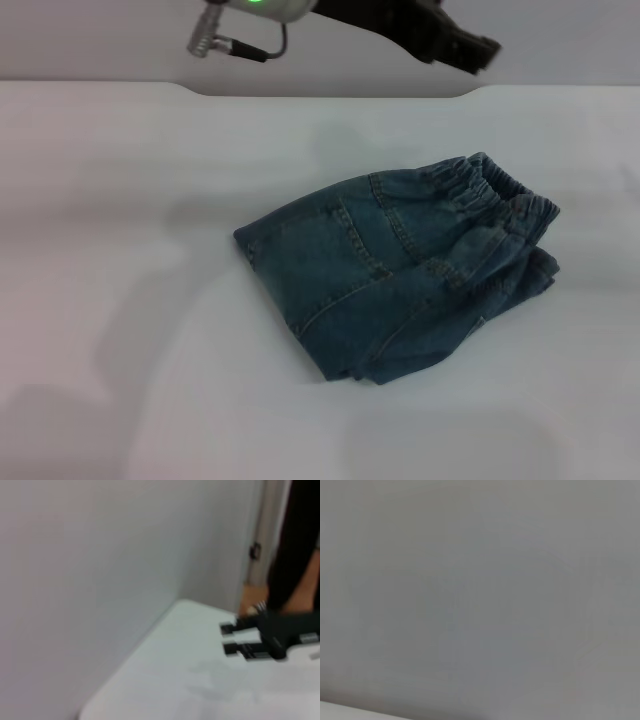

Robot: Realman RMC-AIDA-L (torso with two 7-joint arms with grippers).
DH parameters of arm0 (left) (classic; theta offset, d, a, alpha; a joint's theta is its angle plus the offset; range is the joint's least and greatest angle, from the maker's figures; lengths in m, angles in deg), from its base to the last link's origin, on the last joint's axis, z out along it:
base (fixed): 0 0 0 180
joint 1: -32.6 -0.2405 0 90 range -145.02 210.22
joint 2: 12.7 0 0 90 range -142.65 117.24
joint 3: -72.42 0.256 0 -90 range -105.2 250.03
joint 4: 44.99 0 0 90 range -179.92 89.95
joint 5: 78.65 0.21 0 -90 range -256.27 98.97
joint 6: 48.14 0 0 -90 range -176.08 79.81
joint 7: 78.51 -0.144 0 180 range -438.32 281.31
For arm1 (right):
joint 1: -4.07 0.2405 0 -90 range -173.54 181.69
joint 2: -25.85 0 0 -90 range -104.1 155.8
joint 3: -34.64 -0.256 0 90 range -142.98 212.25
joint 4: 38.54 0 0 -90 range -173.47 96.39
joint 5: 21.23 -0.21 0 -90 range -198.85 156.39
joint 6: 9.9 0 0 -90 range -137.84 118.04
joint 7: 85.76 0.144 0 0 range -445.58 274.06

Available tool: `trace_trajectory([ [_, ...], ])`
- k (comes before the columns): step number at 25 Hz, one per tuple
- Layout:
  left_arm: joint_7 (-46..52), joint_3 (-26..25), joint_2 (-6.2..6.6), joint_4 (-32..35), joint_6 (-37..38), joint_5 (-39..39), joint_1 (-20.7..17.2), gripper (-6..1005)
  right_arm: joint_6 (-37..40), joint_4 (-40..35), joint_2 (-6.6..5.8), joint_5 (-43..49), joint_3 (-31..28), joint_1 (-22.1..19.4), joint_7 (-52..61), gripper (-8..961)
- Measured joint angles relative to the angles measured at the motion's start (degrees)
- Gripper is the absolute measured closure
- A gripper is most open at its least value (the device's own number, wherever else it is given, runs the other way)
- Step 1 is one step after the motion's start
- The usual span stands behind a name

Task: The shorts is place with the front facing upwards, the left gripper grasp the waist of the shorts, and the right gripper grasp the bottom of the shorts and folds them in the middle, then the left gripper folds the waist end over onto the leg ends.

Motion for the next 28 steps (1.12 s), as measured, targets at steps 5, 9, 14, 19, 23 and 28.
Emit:
trace_trajectory([
  [5, -6.65, -0.17, 0.07, -0.39, -11.11, -7.12, -7.45, 201, -0.12, 0.26, 0.00, -1.69, -0.69, -0.19, -1.92, 438],
  [9, -21.08, -0.01, 0.14, -4.02, -22.12, -24.39, -15.75, 202, -0.03, 2.08, -0.06, -5.18, -0.86, -0.45, -4.76, 438],
  [14, -39.51, -0.14, 0.09, -11.92, -25.83, -45.39, -20.16, 203, -0.06, 4.22, 0.25, -10.32, -2.86, -0.59, -11.12, 438],
  [19, -63.96, -1.12, -0.02, -25.52, -22.07, -70.97, -22.76, 204, -0.13, 6.45, 0.59, -16.82, -3.58, -1.03, -17.73, 438],
  [23, -83.45, -1.25, -0.12, -42.38, -10.31, -91.06, -22.62, 205, -0.12, 9.50, 0.72, -22.92, -3.72, -1.25, -24.04, 439],
  [28, -97.01, -1.25, -0.14, -57.89, 2.11, -103.01, -22.09, 206, 0.44, 14.15, 0.92, -33.30, -3.79, -1.43, -33.32, 439],
])
